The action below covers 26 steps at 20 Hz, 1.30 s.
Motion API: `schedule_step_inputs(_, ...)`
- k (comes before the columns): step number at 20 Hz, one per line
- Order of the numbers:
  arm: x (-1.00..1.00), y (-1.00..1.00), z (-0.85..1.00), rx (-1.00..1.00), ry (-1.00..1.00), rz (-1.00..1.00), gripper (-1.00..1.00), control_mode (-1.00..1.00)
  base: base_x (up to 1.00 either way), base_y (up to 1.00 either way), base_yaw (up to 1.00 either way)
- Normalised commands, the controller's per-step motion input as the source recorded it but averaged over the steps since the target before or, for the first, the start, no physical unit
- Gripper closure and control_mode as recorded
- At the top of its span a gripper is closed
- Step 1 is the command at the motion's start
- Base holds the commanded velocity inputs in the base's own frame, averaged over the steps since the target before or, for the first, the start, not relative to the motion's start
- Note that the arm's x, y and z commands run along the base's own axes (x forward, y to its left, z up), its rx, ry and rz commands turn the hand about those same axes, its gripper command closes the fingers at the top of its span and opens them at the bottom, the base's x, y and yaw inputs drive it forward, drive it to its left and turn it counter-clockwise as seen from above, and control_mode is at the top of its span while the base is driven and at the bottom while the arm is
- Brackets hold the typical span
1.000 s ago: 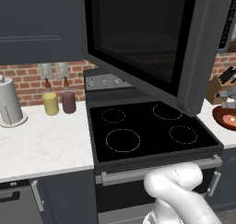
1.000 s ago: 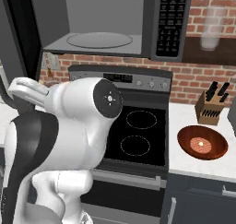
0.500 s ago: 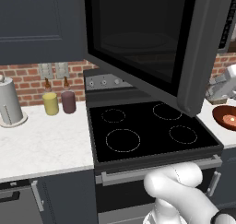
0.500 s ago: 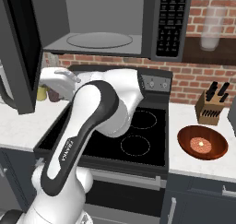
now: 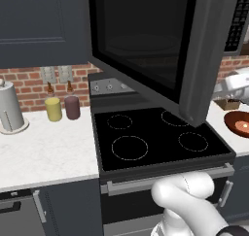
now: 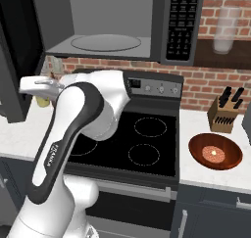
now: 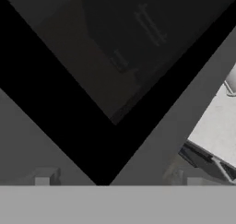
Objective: Open the microwave, place the bowl with waffle inside the microwave, then close the microwave door and turn it on.
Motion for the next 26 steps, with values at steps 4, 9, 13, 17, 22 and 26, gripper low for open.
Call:
schedule_step_inputs(4,-0.16,0.51,0.0,0.0,-0.1,0.02,-1.0,-1.0,0.0,0.0,0.0)
schedule_step_inputs(9,-0.13,0.33,0.0,0.02,-0.02,0.05,-1.0,-1.0,0.0,0.0,0.0)
schedule_step_inputs(13,-0.17,0.45,0.0,0.0,-0.03,0.05,-1.0,-1.0,0.0,0.0,0.0)
schedule_step_inputs(17,-0.19,0.55,0.0,0.0,0.0,0.05,-1.0,-1.0,0.0,0.0,0.0)
schedule_step_inputs(22,-0.18,0.48,0.0,0.0,0.0,0.05,-1.0,-1.0,0.0,0.0,0.0)
schedule_step_inputs(26,-0.13,0.41,0.0,0.0,0.0,0.01,-1.0,-1.0,0.0,0.0,0.0)
